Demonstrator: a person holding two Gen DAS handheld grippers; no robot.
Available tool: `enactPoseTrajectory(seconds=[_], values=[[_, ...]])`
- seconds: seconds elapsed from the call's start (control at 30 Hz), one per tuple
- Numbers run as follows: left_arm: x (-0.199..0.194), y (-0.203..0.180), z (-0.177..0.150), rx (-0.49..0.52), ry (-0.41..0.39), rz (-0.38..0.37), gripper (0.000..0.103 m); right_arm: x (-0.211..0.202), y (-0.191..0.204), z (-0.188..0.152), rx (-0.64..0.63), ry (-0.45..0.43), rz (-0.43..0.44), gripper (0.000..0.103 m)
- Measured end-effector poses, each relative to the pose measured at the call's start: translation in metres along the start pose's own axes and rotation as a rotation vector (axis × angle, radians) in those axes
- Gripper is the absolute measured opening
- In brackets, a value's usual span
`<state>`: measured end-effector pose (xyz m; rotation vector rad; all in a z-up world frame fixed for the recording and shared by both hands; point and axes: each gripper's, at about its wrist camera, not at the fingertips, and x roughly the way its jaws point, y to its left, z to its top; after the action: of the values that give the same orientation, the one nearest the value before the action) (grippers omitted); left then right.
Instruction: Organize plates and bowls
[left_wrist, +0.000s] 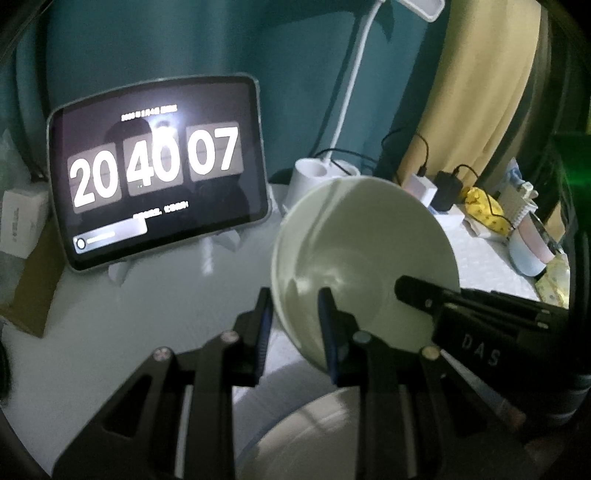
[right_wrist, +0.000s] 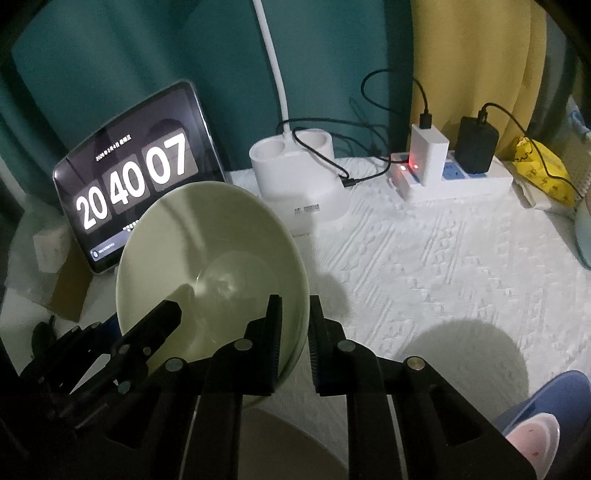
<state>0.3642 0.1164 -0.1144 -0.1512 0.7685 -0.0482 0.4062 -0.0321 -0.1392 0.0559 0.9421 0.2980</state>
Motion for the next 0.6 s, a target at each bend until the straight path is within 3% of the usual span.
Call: enactPoseTrajectory(seconds=[0.6], values=[[-0.037, -0.027, -0.003, 0.032, -0.048, -0.005, 0.025, -0.047, -0.009, -0.007, 0.008, -0.062, 0.009, 0.014]])
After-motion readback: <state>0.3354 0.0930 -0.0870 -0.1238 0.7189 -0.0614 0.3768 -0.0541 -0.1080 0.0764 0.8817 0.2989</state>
